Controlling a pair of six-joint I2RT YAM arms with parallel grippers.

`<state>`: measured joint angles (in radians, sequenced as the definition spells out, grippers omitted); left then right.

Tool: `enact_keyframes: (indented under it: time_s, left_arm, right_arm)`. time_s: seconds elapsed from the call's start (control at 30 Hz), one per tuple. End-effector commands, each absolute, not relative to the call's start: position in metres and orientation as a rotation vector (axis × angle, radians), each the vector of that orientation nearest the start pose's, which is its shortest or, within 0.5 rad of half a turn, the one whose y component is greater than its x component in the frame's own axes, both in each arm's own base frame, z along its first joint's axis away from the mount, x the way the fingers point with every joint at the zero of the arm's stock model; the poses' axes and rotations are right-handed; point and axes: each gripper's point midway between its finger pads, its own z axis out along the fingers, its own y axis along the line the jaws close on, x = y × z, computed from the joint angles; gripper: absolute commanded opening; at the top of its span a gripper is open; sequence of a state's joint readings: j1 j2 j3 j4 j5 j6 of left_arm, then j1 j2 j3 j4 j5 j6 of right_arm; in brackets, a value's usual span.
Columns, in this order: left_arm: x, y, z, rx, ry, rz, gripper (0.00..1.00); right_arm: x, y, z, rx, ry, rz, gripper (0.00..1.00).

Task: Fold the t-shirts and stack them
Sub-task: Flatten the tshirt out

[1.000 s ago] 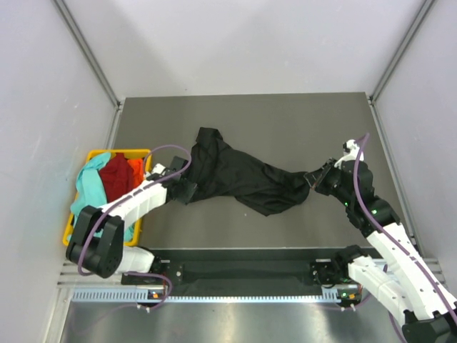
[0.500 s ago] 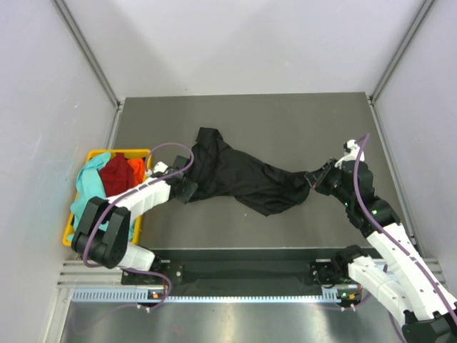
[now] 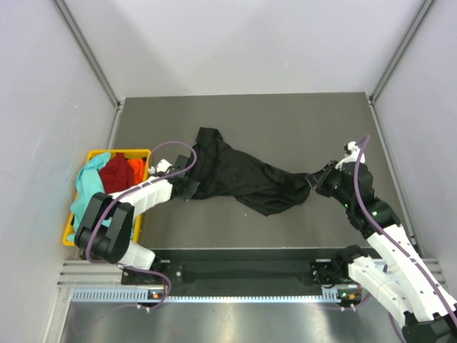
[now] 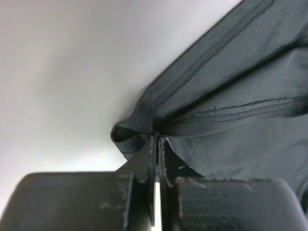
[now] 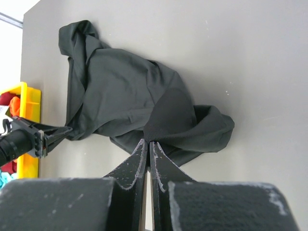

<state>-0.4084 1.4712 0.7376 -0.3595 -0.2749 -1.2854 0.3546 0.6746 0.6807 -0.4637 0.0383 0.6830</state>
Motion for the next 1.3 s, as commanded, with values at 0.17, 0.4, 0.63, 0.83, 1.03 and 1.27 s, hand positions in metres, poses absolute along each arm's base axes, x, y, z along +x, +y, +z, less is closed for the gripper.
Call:
enact_keyframes:
  time_s: [0.17,0.4,0.63,0.83,1.03,1.27]
  left_arm:
    - [0.315,-0.124,0.069,-1.028,2.304,-0.274,0.00]
    - [0.332,-0.093,0.151,-0.830,2.130,-0.155,0.00]
    - [0.343,-0.091,0.308,-0.633,1.873,-0.289,0.00]
    - [0.296,-0.083,0.425,-0.597,1.689,-0.490,0.00]
    - [0.234,-0.108,0.448,-0.533,1.683,-0.833,0.00]
    - [0.219,-0.122,0.461,-0.466,1.690,-0.941,0.00]
  right_arm:
    - [0.238,0.115,0.163,0.412,2.151,0.621,0.00]
    - [0.245,0.084,0.194,0.397,2.126,0.390,0.00]
    - [0.248,0.052,0.302,0.403,1.941,0.259,0.00]
    - [0.210,0.044,0.390,0.401,1.824,0.355,0.00]
    - [0.142,0.067,0.423,0.346,1.732,0.702,0.00]
    - [0.127,0.073,0.435,0.318,1.699,0.781,0.00]
